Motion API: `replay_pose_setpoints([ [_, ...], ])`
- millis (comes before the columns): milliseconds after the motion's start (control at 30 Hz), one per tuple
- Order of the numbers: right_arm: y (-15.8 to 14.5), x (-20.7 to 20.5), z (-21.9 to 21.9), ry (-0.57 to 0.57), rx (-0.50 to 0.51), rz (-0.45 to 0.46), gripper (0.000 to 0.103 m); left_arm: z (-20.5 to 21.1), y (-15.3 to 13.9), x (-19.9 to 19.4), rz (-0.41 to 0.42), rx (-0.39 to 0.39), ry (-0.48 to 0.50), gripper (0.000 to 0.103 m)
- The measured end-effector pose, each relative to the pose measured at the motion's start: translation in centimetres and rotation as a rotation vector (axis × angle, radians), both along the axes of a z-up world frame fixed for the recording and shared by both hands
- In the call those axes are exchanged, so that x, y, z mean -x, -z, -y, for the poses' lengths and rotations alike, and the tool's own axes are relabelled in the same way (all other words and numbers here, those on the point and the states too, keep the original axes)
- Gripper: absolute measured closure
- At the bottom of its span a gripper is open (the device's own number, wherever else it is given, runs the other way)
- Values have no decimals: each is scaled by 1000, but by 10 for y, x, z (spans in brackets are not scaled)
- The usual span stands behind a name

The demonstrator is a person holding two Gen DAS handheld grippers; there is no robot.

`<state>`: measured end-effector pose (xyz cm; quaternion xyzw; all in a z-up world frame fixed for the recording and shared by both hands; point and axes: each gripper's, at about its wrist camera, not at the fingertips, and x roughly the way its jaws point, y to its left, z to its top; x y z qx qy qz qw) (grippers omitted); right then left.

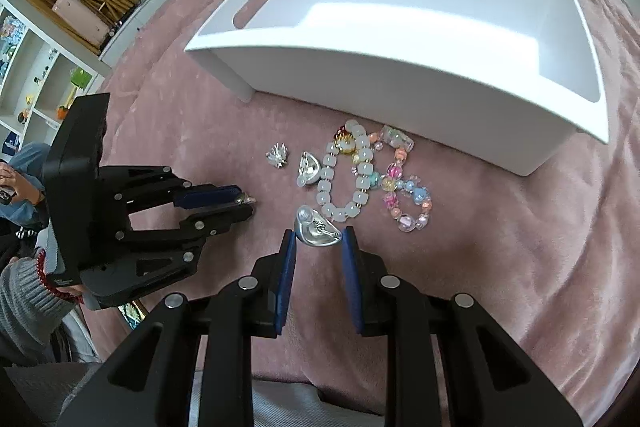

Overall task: Organize jewelry
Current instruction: 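Lower the gold charm onto the pink bracelet while the right tool drops the pendant onto the red bracelet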

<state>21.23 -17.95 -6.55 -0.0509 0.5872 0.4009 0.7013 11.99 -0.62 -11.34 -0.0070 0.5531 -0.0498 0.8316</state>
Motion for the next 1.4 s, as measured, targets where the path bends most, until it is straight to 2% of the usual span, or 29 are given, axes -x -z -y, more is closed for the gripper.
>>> replay_pose_setpoints([
  [133, -10, 3, 4, 14, -19, 31, 79, 8, -21, 1, 52, -11, 17, 79],
  [333, -20, 7, 0, 8, 5, 78, 79, 22, -54, -3, 128, -9, 43, 79],
  [600, -56, -6, 6, 53, -35, 159, 79, 26, -99, -5, 248, -47, 46, 79],
  [1033, -81, -44, 10, 154, -67, 227, 79, 19, -136, -28, 346, -102, 20, 79],
  [1233, -76, -65, 7, 197, -69, 224, 79, 10, -144, -50, 359, -112, -5, 79],
  [1400, -66, -83, 7, 243, -55, 202, 79, 3, -136, -70, 340, -117, -31, 79],
])
